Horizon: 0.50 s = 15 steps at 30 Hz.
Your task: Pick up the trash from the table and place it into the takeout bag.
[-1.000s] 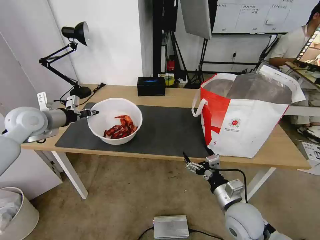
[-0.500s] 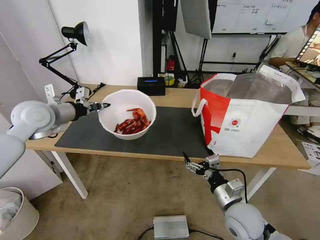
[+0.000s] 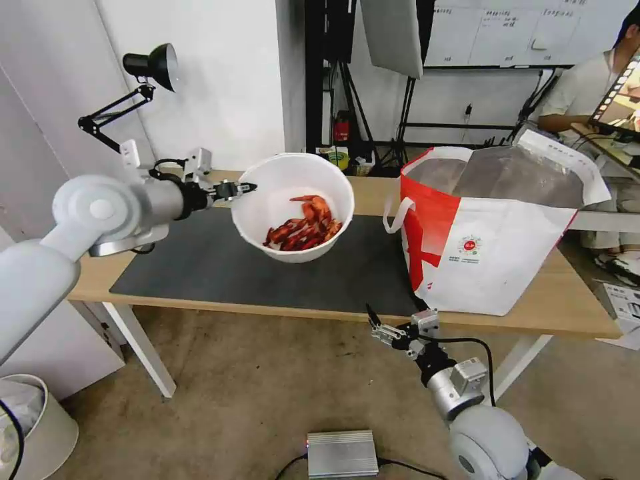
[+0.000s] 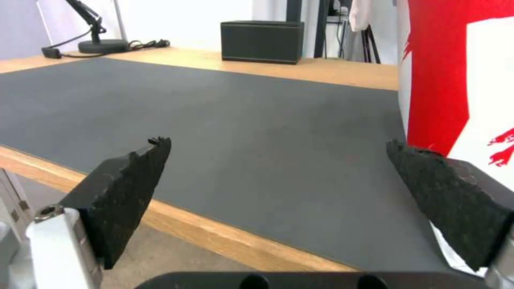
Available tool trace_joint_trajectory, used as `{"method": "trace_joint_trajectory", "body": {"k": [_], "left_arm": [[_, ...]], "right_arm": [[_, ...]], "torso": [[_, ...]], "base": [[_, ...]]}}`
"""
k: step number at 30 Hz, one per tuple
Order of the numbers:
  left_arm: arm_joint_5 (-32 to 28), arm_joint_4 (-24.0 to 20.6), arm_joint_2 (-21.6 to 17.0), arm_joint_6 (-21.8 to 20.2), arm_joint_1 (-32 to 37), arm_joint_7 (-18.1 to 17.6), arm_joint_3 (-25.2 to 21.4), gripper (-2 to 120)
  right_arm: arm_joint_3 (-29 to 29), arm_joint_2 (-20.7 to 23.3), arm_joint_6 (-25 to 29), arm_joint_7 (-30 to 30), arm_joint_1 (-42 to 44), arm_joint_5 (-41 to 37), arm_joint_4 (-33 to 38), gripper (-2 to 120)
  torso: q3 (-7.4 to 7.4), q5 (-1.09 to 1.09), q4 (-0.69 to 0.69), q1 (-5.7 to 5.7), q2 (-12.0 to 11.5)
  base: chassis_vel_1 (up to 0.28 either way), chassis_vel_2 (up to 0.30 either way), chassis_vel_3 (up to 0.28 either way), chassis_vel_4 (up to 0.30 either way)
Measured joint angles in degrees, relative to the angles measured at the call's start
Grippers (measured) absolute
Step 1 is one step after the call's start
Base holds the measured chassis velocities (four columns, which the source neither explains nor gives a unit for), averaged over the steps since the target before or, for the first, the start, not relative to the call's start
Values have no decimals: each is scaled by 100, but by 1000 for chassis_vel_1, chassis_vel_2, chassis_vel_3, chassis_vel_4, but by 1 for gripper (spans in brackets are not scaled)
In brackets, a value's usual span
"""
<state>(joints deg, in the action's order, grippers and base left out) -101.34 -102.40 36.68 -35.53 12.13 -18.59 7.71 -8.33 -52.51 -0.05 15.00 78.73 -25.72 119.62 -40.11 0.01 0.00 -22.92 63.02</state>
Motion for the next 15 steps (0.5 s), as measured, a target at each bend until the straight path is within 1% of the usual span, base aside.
{"method": "trace_joint_trajectory", "body": {"k": [1, 3, 4, 7, 8, 15], "left_arm": [[0, 0, 0, 0, 0, 0, 0, 0], [-17, 205, 173, 5, -260, -24, 224, 0], [-17, 205, 173, 5, -260, -24, 224, 0], [-57, 479, 448, 9, -662, -76, 516, 0], [-57, 479, 448, 9, -662, -76, 516, 0], [-138, 823, 879, 14, -1339, -137, 840, 0]], "right_arm": [[0, 0, 0, 0, 0, 0, 0, 100], [0, 0, 0, 0, 0, 0, 0, 100], [0, 0, 0, 0, 0, 0, 0, 100], [0, 0, 0, 0, 0, 0, 0, 100], [0, 0, 0, 0, 0, 0, 0, 100], [0, 0, 0, 0, 0, 0, 0, 100]], "torso": [[0, 0, 0, 0, 0], [0, -1, 0, 0, 0], [0, -1, 0, 0, 0], [-1, 0, -1, -1, 0], [-1, 0, -1, -1, 0], [0, 0, 0, 0, 0]], "base": [[0, 0, 0, 0], [0, 0, 0, 0], [0, 0, 0, 0], [0, 0, 0, 0], [0, 0, 0, 0], [0, 0, 0, 0]]}}
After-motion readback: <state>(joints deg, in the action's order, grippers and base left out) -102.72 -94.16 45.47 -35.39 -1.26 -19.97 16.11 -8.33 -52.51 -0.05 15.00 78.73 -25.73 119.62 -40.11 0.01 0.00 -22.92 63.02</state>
